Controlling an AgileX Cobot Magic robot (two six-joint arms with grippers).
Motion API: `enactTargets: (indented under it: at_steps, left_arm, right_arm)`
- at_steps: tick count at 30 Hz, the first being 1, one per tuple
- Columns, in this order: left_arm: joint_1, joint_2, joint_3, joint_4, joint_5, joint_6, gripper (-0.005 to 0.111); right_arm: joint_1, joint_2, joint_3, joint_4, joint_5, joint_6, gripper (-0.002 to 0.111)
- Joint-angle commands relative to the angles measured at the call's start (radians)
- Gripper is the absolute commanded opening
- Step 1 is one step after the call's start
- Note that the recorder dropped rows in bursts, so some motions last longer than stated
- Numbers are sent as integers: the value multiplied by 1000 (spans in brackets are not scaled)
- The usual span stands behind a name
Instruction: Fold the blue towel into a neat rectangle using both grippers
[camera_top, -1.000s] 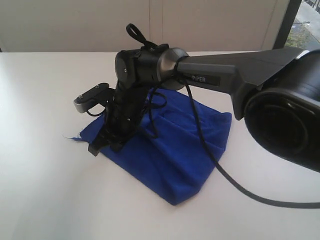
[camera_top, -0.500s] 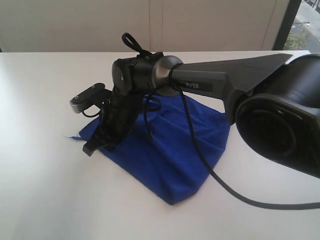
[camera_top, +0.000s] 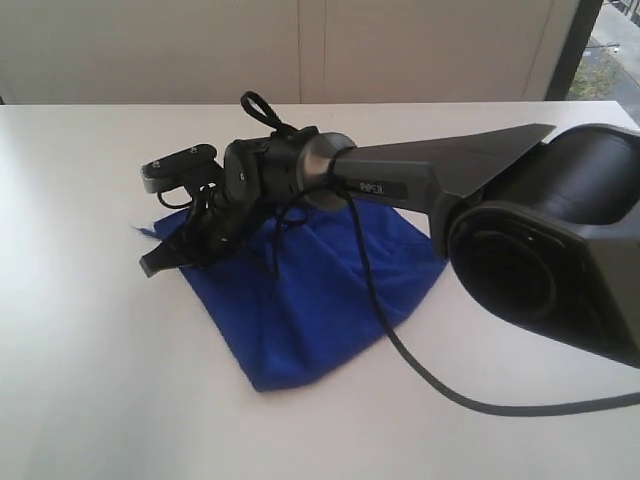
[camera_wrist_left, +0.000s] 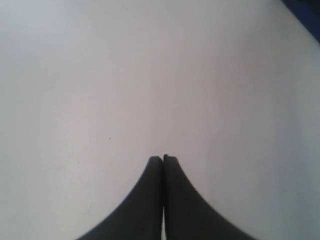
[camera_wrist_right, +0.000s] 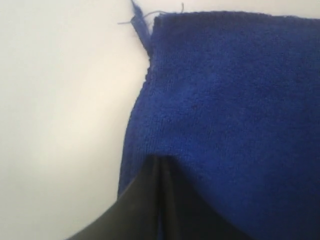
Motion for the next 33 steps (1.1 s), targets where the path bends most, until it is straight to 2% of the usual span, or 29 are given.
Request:
enactTargets:
  at_steps: [1, 7, 11, 19, 24, 29, 33]
  left_arm:
    - [3, -8, -5, -4, 3, -5, 0]
    - [3, -8, -5, -4, 3, -5, 0]
    - [3, -8, -5, -4, 3, -5, 0]
    - [3, -8, -5, -4, 3, -5, 0]
    - [3, -8, -5, -4, 3, -5, 0]
    - [3, -8, -5, -4, 3, -5, 0]
    - [3, -8, -5, -4, 3, -5, 0]
  right_arm:
    - [-1, 53, 5, -11, -89, 103, 0]
    - [-4, 72, 4, -5, -250, 175, 0]
    - [-4, 69, -25, -5, -236, 175, 0]
    - [-12, -66, -67, -31, -25, 163, 0]
    - [-27, -166, -67, -59, 194, 104, 0]
    - [-84, -209, -65, -143, 395, 104, 0]
    - [-145, -211, -65, -163, 478, 102, 0]
